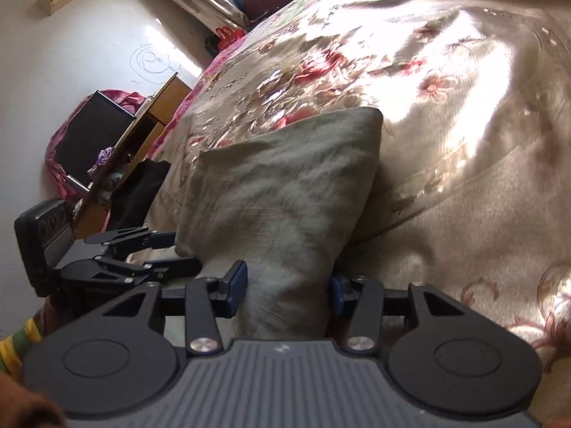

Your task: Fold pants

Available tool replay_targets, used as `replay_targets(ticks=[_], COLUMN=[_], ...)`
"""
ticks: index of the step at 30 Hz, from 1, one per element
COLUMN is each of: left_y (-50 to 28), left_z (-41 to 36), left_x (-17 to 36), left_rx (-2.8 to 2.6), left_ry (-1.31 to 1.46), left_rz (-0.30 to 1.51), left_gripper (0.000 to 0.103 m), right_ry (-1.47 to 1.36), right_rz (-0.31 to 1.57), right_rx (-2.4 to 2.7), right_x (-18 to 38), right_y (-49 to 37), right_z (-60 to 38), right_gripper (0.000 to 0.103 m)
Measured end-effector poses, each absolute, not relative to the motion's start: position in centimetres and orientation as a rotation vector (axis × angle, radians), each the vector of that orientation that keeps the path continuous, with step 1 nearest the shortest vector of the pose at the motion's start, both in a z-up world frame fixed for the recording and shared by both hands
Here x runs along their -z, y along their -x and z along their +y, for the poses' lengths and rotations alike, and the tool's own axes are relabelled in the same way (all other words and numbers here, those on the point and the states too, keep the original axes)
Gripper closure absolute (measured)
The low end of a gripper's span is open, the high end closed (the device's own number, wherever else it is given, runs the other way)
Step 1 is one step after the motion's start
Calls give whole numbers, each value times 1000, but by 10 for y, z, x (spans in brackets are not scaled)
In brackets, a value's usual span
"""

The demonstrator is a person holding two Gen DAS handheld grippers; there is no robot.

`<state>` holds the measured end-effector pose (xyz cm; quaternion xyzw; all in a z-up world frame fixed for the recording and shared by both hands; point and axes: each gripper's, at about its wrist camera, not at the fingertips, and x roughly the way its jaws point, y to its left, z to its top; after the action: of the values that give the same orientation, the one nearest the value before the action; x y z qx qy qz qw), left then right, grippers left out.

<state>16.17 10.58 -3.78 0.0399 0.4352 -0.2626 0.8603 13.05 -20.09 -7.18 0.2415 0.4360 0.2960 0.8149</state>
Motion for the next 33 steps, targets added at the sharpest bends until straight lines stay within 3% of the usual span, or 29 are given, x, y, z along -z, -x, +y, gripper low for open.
replay_targets(ticks=[5, 6, 7, 9, 13, 18, 29, 33], left_y=[-172, -166, -161, -154, -165, -193, -267, -276], left_z=[92, 90, 91, 94, 78, 52, -76, -92], left_x=[45, 41, 38, 35, 36, 18, 29, 45], left_rx=[565, 588, 596, 609, 584, 650, 749, 733], left_ry=[-44, -50, -53, -25, 22, 92, -28, -83], left_rz=[929, 932, 932, 937, 926, 853, 789, 807], left_gripper=[25, 35, 36, 42, 50, 62, 63, 57], right_ry=[-608, -594, -574, -625, -599, -588, -349, -323], right_rz=[928, 932, 935, 921, 937, 833, 817, 870], right_rx=[-647, -651, -650, -673, -603, -563, -315, -281], right_x=[85, 82, 77, 72, 77, 46, 25, 40], right_y=[-151, -150, -146, -140, -157, -157, -222, -230], right_z=[-184, -183, -183, -188, -181, -224, -327, -338], right_gripper=[53, 65, 81, 88, 94, 94, 93, 74])
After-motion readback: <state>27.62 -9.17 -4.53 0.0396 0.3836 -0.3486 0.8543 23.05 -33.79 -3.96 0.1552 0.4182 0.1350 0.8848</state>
